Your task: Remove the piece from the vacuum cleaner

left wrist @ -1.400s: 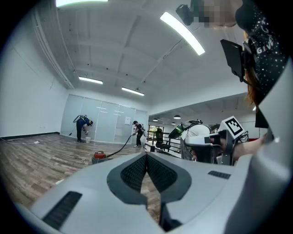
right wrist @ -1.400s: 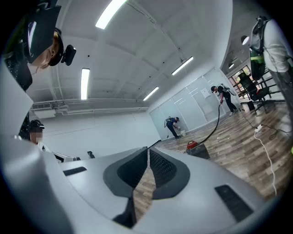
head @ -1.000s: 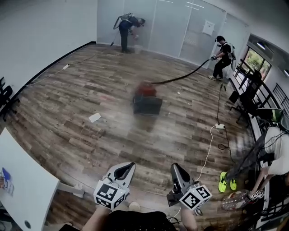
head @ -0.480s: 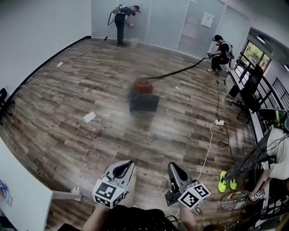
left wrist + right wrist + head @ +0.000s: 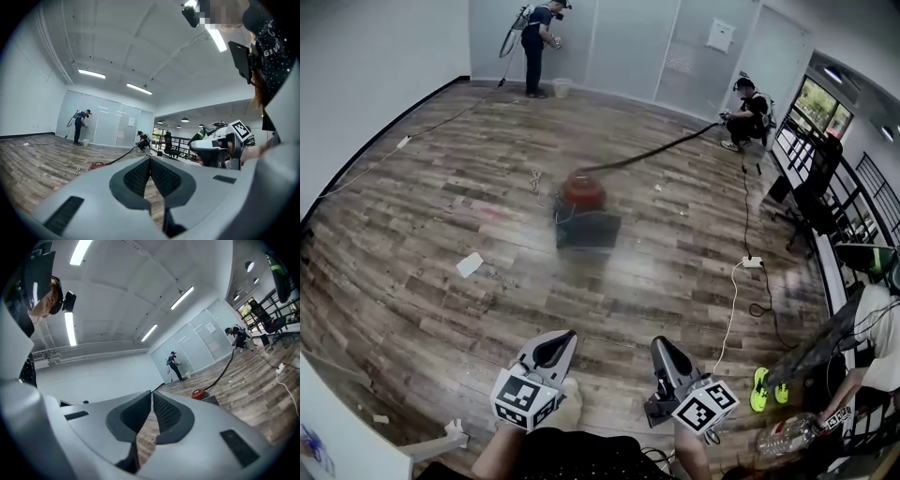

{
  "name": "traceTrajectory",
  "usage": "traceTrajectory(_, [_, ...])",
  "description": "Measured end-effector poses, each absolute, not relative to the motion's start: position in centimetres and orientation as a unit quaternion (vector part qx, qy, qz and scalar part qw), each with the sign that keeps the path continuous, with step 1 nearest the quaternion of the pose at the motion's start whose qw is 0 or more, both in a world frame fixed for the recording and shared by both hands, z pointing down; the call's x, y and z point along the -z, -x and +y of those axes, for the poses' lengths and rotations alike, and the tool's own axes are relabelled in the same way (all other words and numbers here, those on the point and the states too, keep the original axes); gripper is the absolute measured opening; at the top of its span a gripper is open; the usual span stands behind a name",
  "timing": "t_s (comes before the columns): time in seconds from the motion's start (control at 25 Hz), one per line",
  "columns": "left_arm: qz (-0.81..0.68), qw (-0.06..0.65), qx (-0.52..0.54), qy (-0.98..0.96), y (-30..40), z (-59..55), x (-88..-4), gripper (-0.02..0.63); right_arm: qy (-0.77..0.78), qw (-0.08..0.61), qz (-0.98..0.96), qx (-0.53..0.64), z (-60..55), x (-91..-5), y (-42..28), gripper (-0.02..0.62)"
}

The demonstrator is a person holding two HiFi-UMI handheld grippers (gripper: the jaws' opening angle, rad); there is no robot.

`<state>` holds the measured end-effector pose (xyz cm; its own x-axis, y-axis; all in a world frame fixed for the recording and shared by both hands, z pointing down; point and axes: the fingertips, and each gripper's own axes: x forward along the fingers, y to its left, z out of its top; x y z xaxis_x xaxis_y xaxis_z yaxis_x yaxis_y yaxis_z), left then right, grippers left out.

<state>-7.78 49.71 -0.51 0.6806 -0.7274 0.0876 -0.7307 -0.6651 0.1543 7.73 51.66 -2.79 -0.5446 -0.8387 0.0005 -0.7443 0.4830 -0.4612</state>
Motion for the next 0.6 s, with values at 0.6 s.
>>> traceTrajectory(0.6, [-0.389, 0.095, -0.007, -0.916, 10.1, 32.5, 0.4, 0.009, 0.477, 0.1, 0.843, 0.226, 35.0, 2.3, -6.5, 0.012])
